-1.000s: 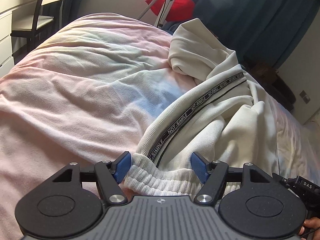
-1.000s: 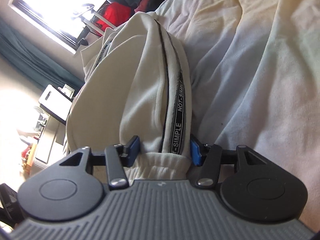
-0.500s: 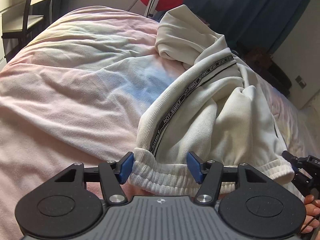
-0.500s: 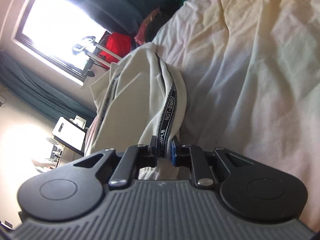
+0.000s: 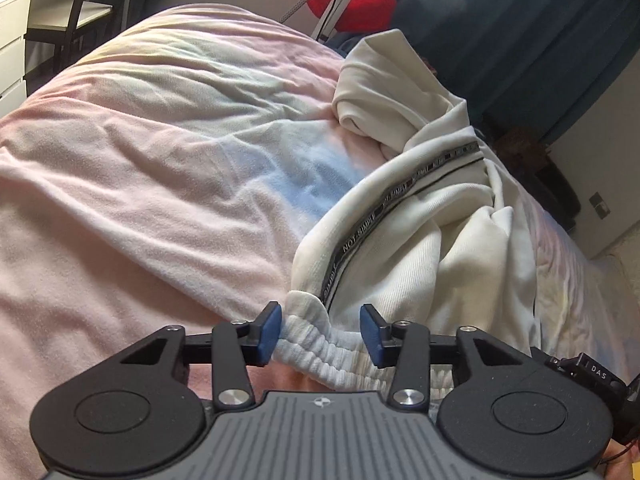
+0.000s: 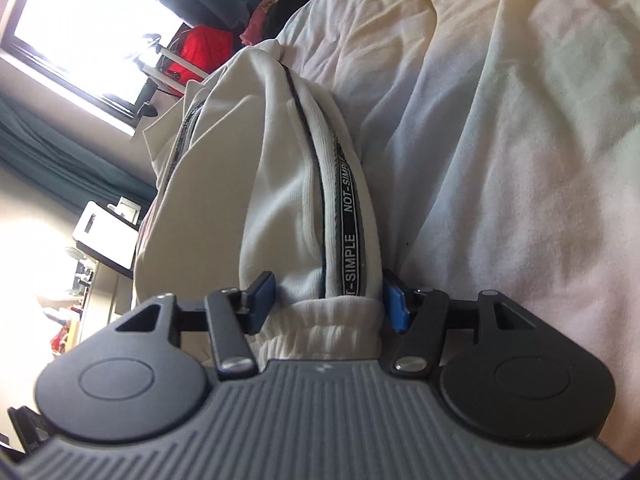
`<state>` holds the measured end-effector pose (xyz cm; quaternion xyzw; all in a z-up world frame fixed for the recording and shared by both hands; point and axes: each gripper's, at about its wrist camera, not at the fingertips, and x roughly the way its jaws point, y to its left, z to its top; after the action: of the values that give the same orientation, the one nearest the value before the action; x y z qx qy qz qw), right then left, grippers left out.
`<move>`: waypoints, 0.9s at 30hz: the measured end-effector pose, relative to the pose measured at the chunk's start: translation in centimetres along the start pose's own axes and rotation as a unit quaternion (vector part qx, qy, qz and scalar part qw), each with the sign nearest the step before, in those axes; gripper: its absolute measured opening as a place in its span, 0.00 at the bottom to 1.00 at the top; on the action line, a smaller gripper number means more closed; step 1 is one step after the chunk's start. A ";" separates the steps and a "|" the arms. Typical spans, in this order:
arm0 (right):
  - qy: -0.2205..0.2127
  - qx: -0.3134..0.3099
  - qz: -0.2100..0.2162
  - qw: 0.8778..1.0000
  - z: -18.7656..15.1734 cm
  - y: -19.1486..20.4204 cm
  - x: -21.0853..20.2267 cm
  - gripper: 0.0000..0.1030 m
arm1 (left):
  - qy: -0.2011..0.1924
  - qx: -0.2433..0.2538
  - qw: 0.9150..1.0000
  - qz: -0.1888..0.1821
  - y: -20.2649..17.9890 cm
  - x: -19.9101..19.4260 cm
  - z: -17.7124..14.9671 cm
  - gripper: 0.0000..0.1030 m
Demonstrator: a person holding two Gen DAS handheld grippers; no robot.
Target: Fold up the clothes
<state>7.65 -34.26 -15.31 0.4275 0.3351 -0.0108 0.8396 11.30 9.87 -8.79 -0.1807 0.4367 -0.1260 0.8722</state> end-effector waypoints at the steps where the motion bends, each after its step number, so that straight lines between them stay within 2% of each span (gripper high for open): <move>1: -0.004 -0.011 0.002 1.000 -0.1 0.3 -0.2 0.56 | -0.003 0.007 1.000 0.006 -0.2 0.1 -0.1 0.47; 3: -0.018 -0.037 0.008 0.999 -0.3 0.9 -0.8 0.42 | -0.009 0.021 1.000 0.018 -0.7 0.4 -0.3 0.42; 4: -0.022 -0.044 0.013 0.999 -0.4 1.1 -1.1 0.40 | -0.016 0.028 0.999 0.023 -1.0 0.3 -0.5 0.37; 6: -0.026 -0.049 0.023 0.998 -0.5 1.4 -1.7 0.32 | -0.030 0.041 0.998 0.031 -1.5 0.0 -0.6 0.18; 10: -0.022 -0.027 0.056 0.998 -1.1 1.5 -2.8 0.29 | -0.075 0.048 0.995 0.038 -2.4 -1.5 -0.4 0.16; 12: 0.003 -0.006 0.079 0.997 -1.9 1.7 -2.9 0.28 | -0.105 0.039 0.993 0.033 -2.6 -2.7 0.2 0.16; 15: 0.041 -0.008 0.108 0.993 -4.6 3.8 -2.4 0.27 | -0.149 0.027 0.988 0.034 -2.3 -5.1 2.7 0.15; 17: 0.066 -0.009 0.128 0.990 -6.4 5.3 -2.1 0.26 | -0.179 0.042 0.982 0.041 -2.0 -6.5 4.9 0.14; 19: 0.090 -0.004 0.163 0.982 -8.4 7.6 -1.2 0.25 | -0.209 0.053 0.974 0.063 -1.0 -8.0 7.5 0.14; 22: 0.134 -0.015 0.209 0.968 -11.7 12.4 1.1 0.24 | -0.230 0.041 0.967 0.100 1.8 -9.6 12.3 0.14; 27: 0.227 -0.021 0.296 0.928 -17.3 22.3 8.3 0.24 | -0.250 0.039 0.945 0.209 6.5 -10.4 21.3 0.14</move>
<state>11.26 -5.39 -11.31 0.4802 0.3751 0.3423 0.7152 22.78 24.01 7.69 -0.0769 0.2275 0.0915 0.9664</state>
